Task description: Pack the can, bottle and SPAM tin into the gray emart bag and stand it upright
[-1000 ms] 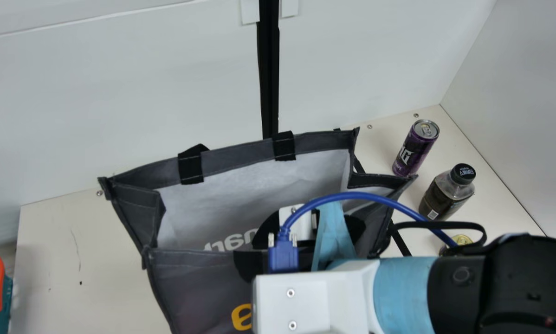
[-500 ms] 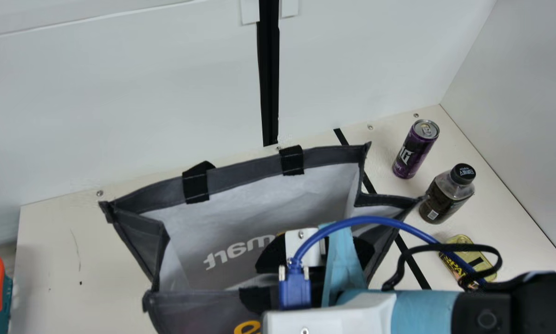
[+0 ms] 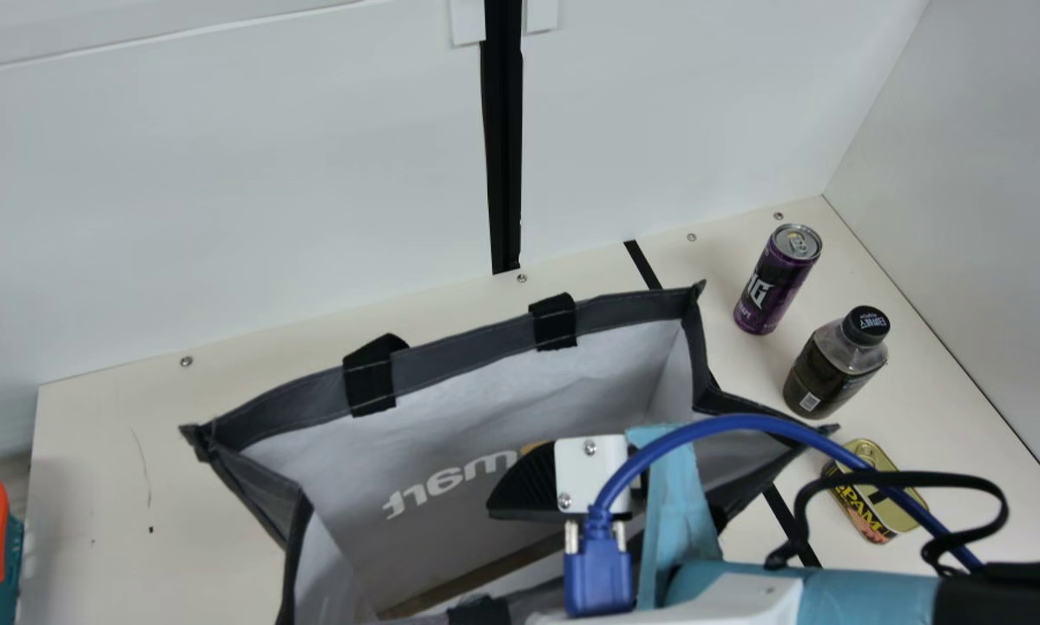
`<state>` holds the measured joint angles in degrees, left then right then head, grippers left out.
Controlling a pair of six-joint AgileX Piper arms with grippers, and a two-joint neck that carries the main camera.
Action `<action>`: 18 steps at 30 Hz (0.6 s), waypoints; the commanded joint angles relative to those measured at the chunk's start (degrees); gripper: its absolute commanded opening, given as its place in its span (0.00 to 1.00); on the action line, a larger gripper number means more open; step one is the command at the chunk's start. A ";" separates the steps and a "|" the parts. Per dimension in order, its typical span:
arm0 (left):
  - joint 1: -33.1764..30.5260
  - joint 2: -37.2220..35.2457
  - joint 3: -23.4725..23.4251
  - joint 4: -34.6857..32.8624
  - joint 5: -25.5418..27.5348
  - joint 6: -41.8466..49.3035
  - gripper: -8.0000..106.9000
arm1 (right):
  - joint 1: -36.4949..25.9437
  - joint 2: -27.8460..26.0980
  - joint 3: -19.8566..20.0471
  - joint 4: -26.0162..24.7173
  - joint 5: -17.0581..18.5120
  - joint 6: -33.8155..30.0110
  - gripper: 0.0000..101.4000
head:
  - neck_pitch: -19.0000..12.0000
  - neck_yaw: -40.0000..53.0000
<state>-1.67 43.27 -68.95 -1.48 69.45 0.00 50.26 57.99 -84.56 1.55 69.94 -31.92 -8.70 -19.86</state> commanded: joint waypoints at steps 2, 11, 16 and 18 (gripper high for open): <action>0.00 0.00 0.00 0.00 0.00 0.00 0.85 | 0.14 -0.31 -0.42 -0.01 -0.04 0.34 0.94 | -1.30 -0.14; 0.00 0.00 0.00 0.00 0.00 0.00 0.85 | 2.75 -1.40 -2.52 0.61 -0.04 4.55 0.94 | -1.30 -0.14; 0.00 0.00 0.00 0.00 0.00 0.00 0.85 | 3.38 -1.88 -4.20 0.02 -0.04 6.32 0.94 | -1.30 -0.14; 0.00 0.00 0.00 0.00 0.00 0.00 0.85 | 2.92 -2.04 -4.95 -0.07 -0.04 6.49 0.94 | -1.30 -0.14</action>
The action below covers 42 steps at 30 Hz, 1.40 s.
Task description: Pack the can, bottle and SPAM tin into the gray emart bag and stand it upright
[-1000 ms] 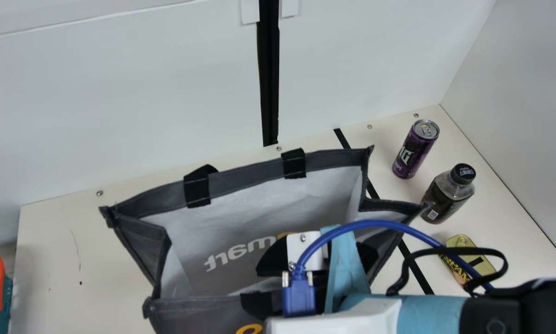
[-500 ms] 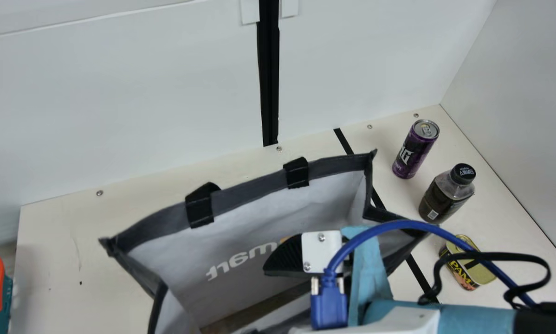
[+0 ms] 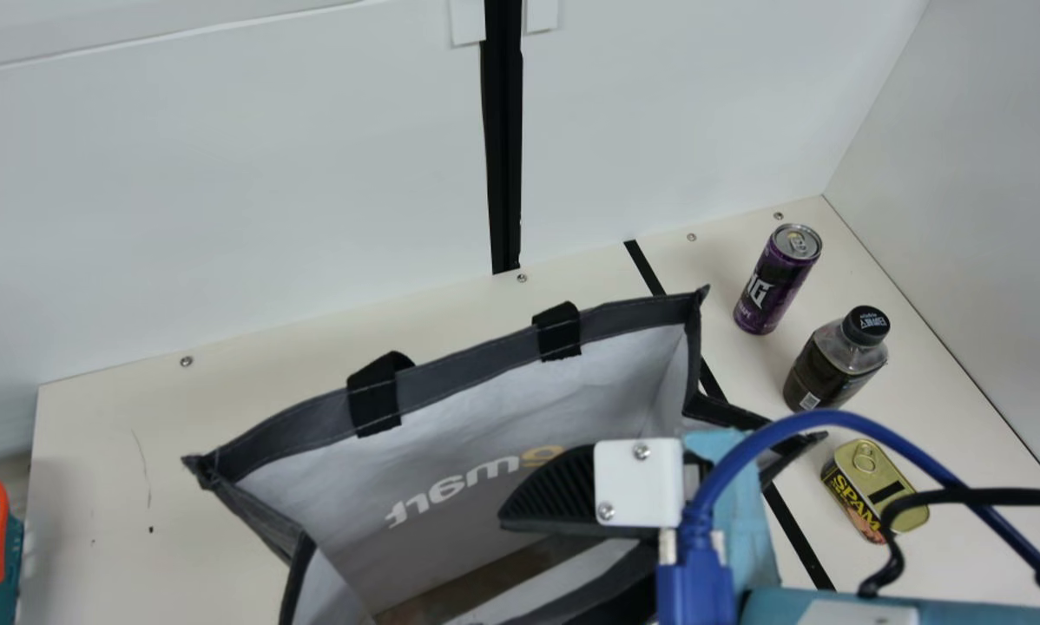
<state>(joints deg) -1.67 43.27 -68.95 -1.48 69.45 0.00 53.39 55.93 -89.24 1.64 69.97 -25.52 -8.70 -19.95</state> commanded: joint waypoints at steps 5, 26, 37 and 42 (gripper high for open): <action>0.00 0.00 0.00 0.00 0.00 0.00 0.85 | -2.38 -0.30 -2.18 -0.08 -0.07 0.02 0.94 | -1.30 -0.05; 0.00 0.00 0.00 0.00 0.00 0.00 0.85 | -14.43 0.64 -10.92 0.02 -0.07 0.89 0.94 | -1.30 -0.05; 0.00 0.00 0.00 0.00 0.00 0.00 0.85 | -25.72 2.76 -14.89 0.96 -0.07 -0.73 0.94 | -1.30 -0.05; 0.00 0.00 0.00 0.00 0.00 0.00 0.85 | -30.84 3.92 -15.73 2.15 -0.07 -0.50 0.94 | -1.30 -0.05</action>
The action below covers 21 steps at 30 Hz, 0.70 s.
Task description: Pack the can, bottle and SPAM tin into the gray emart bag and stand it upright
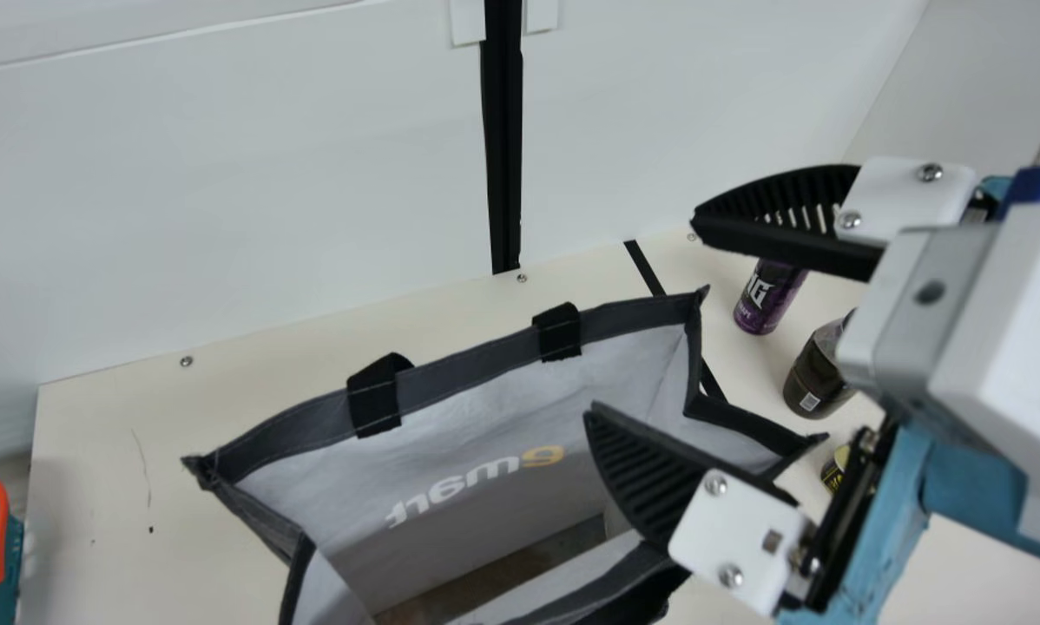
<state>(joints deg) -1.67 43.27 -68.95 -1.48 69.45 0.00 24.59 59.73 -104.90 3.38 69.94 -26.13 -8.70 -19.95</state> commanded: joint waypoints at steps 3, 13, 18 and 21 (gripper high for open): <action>0.00 0.00 0.00 0.00 0.00 0.00 0.85 | -5.30 0.80 -0.18 1.45 -0.04 0.18 0.94 | -1.30 -0.05; 0.00 0.00 0.00 0.00 0.00 0.00 0.85 | -15.98 3.09 -0.18 4.99 -0.04 -0.27 0.94 | -1.30 -0.05; 0.00 0.00 0.00 0.00 0.00 0.00 0.85 | -20.49 4.05 -0.26 6.13 -0.04 -1.03 0.94 | -1.30 -0.05; 0.00 0.00 0.00 0.00 0.00 0.00 0.85 | -23.07 4.54 -0.13 6.58 -0.04 -1.67 0.94 | -1.30 -0.05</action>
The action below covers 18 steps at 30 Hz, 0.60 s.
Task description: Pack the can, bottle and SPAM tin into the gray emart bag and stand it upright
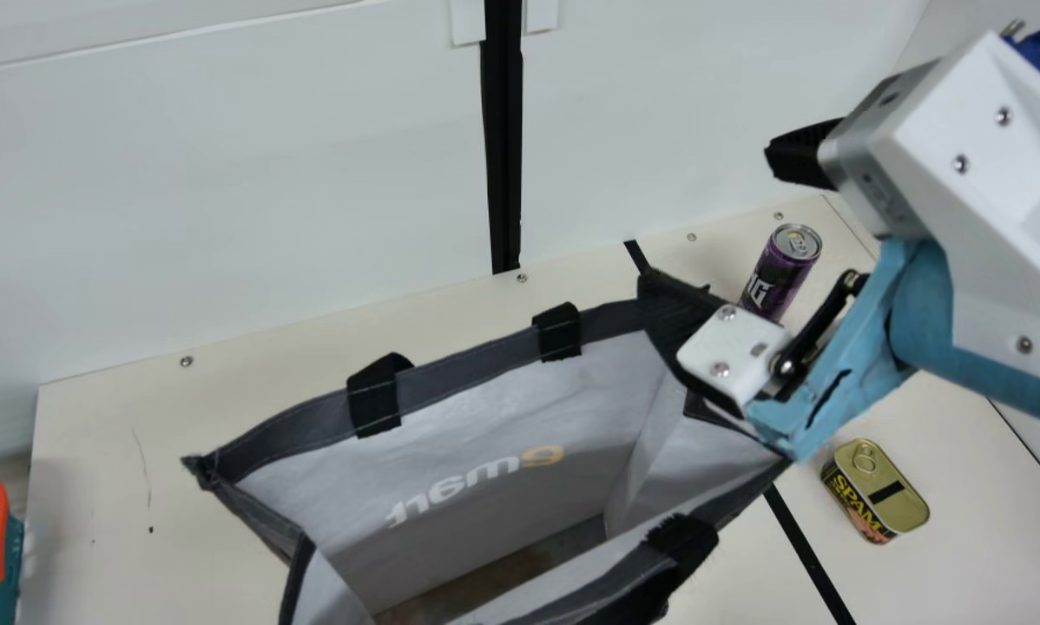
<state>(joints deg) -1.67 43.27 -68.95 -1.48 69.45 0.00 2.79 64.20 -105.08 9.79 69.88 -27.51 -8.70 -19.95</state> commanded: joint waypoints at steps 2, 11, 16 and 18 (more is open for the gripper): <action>0.00 0.00 0.00 0.00 0.00 0.00 0.85 | -2.99 0.30 0.25 0.46 0.02 -0.81 0.94 | -1.30 -0.05; 0.00 0.00 0.00 0.00 0.00 0.00 0.85 | -9.32 1.35 0.74 1.16 0.02 -2.67 0.94 | -1.30 -0.05; 0.00 0.00 0.00 0.00 0.00 0.00 0.85 | -12.47 1.82 1.22 1.73 0.02 -3.69 0.94 | -1.30 -0.05; 0.00 0.00 0.00 0.00 0.00 0.00 0.85 | -13.51 2.00 1.49 1.80 0.02 -3.90 0.94 | -1.30 -0.05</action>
<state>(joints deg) -1.67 43.27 -68.95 -1.48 69.45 0.00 -10.19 66.11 -103.64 11.51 69.89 -31.49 -8.70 -19.86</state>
